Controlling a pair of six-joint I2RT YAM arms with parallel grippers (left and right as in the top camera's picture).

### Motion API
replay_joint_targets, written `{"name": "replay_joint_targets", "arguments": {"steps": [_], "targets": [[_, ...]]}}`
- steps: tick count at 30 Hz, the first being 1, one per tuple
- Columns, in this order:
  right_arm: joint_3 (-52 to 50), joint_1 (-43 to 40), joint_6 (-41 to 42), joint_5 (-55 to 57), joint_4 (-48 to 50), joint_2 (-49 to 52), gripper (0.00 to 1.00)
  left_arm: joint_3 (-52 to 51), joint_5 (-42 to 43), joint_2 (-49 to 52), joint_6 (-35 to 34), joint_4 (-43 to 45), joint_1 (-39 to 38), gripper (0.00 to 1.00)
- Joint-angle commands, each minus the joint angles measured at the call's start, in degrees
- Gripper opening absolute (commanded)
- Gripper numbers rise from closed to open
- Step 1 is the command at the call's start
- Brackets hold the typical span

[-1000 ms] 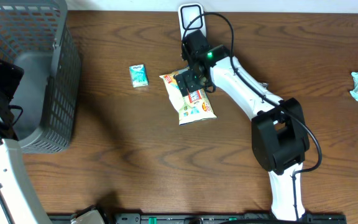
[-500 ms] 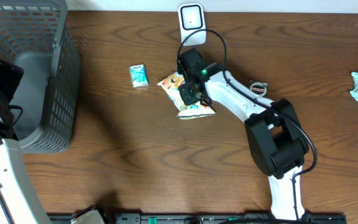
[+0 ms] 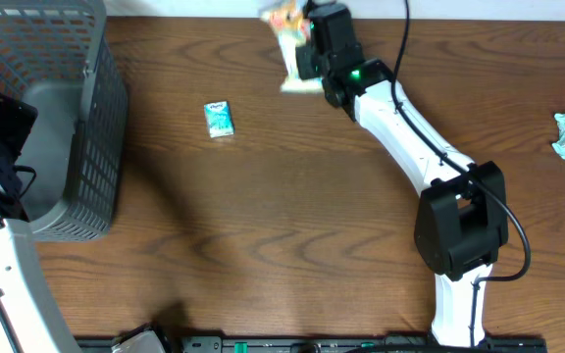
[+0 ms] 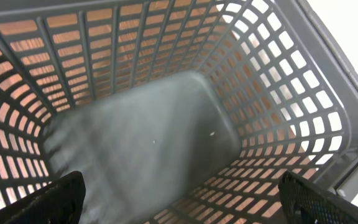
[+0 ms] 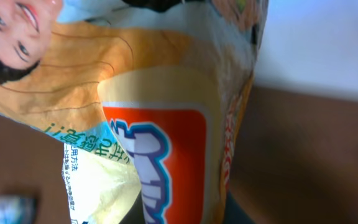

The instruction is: Scan the item barcode

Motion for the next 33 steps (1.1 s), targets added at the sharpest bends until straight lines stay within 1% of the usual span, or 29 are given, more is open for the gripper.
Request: {"name": "replay_joint_targets", "arguments": {"steps": [1,8,12,18,24,33], "targets": [[0.9,-0.6,0.0,1.1,8.7,1.9,0.01,0.1,-0.5,0.3,-0.5,0.0,0.1,0.98],[0.9,-1.8,0.0,1.1,29.4,8.8,0.01,0.1,-0.5,0.3,-0.5,0.0,0.1,0.98],[0.9,-2.3,-2.0,1.1,35.9,11.5,0.01,0.1,-0.5,0.3,-0.5,0.0,0.1,0.98],[0.9,-3.6,-3.1,1.1,34.8,13.2,0.01,0.1,-0.5,0.3,-0.5,0.0,0.1,0.98],[0.9,-4.4,-3.0,0.0,28.7,13.2,0.01,0.1,-0.5,0.3,-0.5,0.0,0.1,0.98],[0.9,-4.4,-3.0,-0.2,33.0,13.2,0.01,0.1,-0.5,0.3,-0.5,0.0,0.1,0.97]]}}
